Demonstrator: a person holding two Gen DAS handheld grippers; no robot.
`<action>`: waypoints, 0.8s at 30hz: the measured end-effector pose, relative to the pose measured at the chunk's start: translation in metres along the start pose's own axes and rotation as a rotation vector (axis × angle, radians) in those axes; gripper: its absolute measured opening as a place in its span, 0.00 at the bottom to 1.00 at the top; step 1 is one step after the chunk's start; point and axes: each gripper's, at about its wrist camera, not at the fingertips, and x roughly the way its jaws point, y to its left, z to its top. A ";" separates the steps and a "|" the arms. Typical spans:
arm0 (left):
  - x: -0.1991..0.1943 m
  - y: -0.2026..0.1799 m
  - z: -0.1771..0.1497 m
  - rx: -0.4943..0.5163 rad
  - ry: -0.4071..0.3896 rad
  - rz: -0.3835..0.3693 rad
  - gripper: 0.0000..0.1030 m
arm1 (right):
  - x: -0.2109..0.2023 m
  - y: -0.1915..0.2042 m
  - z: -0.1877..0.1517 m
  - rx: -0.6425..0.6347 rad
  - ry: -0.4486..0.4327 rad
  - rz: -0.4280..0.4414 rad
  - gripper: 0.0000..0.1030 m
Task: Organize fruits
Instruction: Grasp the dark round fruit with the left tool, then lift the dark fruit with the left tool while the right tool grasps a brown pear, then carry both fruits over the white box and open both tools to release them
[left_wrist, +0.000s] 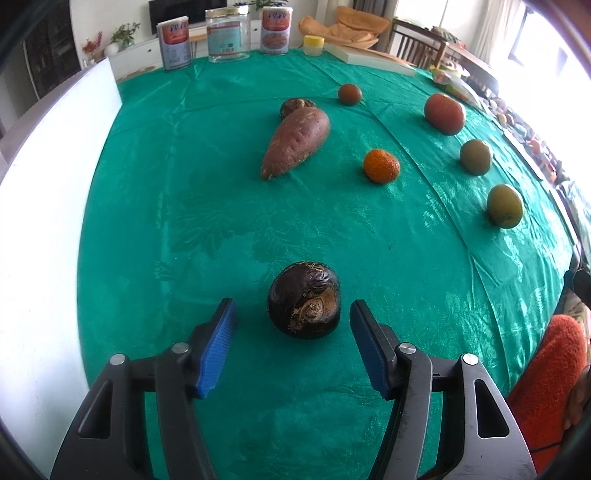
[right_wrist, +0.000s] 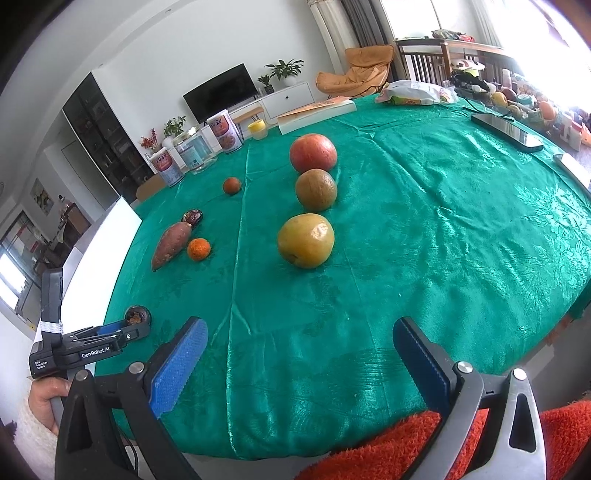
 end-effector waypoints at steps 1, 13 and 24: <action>0.000 -0.002 0.000 0.009 -0.007 0.007 0.49 | 0.001 -0.001 0.000 0.008 0.003 0.004 0.97; -0.002 0.006 0.001 -0.050 -0.027 -0.054 0.37 | 0.079 -0.014 0.130 0.009 0.178 -0.021 0.96; -0.020 0.010 -0.001 -0.092 -0.044 -0.095 0.37 | 0.163 -0.005 0.153 -0.060 0.341 -0.102 0.47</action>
